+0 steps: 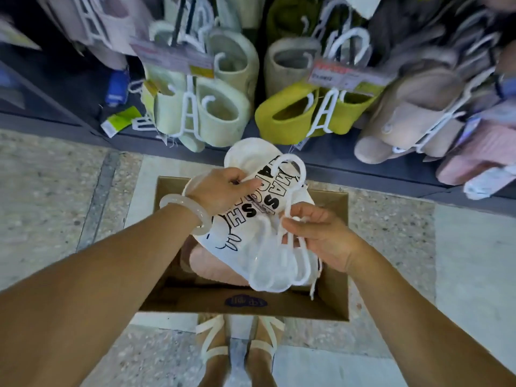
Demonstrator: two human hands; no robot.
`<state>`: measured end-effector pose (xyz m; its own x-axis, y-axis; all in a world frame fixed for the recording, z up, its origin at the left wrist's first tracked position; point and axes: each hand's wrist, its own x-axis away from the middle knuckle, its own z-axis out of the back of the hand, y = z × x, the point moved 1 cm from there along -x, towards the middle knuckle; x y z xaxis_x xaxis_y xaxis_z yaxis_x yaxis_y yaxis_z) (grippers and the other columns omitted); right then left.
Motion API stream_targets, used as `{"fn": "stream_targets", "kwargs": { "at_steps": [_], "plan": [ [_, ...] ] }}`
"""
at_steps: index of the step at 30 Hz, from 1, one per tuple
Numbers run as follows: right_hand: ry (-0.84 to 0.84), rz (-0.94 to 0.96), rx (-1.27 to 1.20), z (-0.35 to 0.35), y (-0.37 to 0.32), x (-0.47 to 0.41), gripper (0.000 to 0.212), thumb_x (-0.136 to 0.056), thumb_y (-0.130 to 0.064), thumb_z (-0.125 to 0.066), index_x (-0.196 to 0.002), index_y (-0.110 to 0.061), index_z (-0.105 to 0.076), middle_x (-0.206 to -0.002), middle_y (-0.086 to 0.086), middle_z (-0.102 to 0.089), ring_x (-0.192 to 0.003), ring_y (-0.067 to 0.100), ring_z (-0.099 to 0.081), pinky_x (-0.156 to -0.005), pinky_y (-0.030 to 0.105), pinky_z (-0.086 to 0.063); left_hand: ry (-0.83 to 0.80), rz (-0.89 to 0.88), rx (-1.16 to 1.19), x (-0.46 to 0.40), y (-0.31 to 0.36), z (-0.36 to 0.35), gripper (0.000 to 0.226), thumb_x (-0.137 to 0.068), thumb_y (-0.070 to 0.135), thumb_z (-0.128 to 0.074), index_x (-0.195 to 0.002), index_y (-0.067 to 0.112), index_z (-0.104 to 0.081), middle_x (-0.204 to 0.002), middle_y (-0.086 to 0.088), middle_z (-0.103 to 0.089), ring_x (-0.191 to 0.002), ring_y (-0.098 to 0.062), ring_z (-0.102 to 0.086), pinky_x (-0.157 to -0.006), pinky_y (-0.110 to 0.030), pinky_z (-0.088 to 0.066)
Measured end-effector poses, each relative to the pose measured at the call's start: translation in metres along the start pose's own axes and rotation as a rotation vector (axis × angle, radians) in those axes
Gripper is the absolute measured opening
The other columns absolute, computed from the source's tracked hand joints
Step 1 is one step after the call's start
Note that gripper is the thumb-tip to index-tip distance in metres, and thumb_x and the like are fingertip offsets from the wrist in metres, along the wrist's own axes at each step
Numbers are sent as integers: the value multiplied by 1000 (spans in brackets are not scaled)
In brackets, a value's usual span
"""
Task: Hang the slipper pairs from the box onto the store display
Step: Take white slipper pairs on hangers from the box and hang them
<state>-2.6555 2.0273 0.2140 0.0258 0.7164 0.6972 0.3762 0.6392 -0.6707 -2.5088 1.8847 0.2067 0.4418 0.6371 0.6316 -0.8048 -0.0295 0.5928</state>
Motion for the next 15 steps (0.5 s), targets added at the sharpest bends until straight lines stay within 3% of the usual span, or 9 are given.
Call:
{"fn": "stream_targets", "kwargs": {
  "at_steps": [4, 8, 10, 12, 13, 15],
  "plan": [
    [116, 110, 260, -10, -55, 46, 12, -80, -4, -68, -91, -4, -65, -86, 9, -64, -61, 12, -66, -62, 22, -55, 20, -52, 29, 36, 41, 51, 30, -80, 59, -58, -92, 32, -63, -100, 2, -70, -96, -21, -64, -92, -36, -50],
    [165, 257, 359, -32, -105, 89, 16, -79, 1, -68, -88, -12, -62, -71, 2, -55, -52, 9, -63, -64, 28, -55, 21, -120, 64, 77, 85, 94, 36, -81, 54, -60, -103, 24, -64, -100, 1, -67, -95, -21, -63, -90, -35, -50],
    [185, 324, 319, -42, -127, 108, 22, -78, 4, -68, -86, -13, -58, -67, 1, -51, -50, 11, -60, -60, 28, -53, 17, -154, 66, 98, 106, 112, 34, -83, 49, -61, -99, 20, -64, -90, 2, -65, -87, -17, -61, -80, -28, -50],
    [192, 368, 283, -52, -144, 126, 28, -77, 8, -67, -83, -14, -52, -65, 3, -51, -47, 12, -58, -55, 23, -50, 6, -179, 93, 119, 125, 126, 26, -84, 41, -63, -84, 16, -60, -75, 2, -58, -71, -12, -54, -60, -14, -41],
    [192, 382, 275, -57, -151, 134, 30, -76, 9, -67, -83, -14, -49, -64, 3, -52, -46, 11, -59, -54, 22, -49, 5, -190, 119, 129, 133, 132, 27, -84, 39, -64, -80, 13, -60, -74, 0, -56, -69, -13, -51, -58, -13, -38],
    [186, 392, 282, -67, -163, 149, 33, -75, 7, -69, -83, -15, -46, -63, 2, -56, -47, 11, -60, -56, 23, -50, 23, -212, 150, 146, 145, 143, 37, -80, 45, -67, -85, 9, -65, -85, -4, -60, -81, -18, -54, -72, -21, -42]
  ]
}}
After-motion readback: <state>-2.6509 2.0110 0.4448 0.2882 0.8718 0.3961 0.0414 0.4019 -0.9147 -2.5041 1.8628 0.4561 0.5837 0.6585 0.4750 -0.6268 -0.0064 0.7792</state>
